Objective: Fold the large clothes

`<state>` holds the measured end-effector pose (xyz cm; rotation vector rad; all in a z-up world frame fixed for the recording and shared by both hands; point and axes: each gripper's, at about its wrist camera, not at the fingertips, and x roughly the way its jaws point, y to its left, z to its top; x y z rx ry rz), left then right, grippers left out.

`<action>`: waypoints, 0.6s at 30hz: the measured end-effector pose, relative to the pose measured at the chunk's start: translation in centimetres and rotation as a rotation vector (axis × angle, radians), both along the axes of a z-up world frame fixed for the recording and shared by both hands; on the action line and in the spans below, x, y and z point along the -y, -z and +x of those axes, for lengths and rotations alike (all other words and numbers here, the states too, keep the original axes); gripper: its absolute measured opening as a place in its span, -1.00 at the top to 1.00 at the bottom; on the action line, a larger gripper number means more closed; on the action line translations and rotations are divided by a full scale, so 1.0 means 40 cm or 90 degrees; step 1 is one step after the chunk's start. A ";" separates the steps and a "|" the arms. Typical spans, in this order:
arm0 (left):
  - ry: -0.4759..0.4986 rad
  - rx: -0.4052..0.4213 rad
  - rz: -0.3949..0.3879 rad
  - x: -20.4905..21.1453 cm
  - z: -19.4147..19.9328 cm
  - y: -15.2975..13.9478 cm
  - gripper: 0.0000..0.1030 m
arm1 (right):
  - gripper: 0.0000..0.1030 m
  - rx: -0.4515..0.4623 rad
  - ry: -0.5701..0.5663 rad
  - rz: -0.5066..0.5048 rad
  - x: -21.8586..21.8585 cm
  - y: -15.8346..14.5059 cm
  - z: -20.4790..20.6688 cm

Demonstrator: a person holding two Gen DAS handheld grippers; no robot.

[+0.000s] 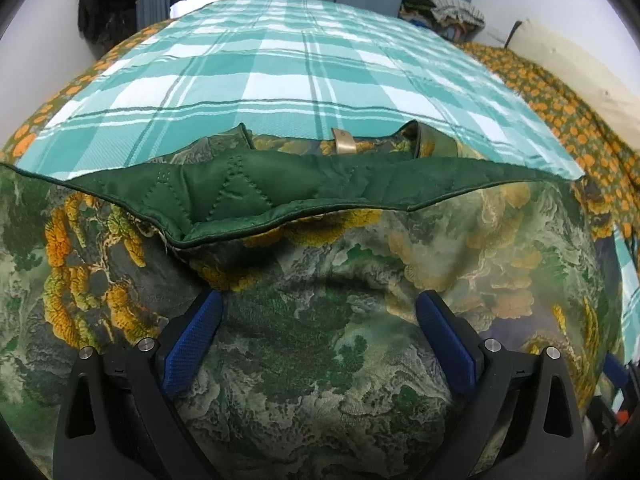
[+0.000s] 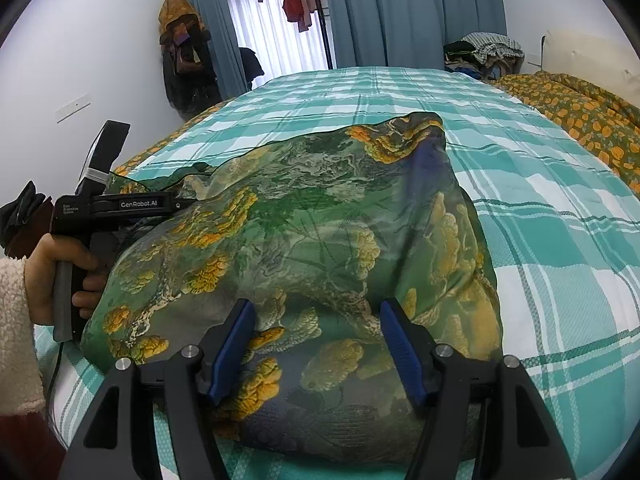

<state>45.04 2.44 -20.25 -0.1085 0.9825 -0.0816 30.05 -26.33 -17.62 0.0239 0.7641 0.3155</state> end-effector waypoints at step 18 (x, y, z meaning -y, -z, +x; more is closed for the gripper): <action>0.085 -0.035 0.062 0.059 -0.178 -0.085 -0.91 | -0.30 -0.002 0.001 0.003 0.004 0.004 0.000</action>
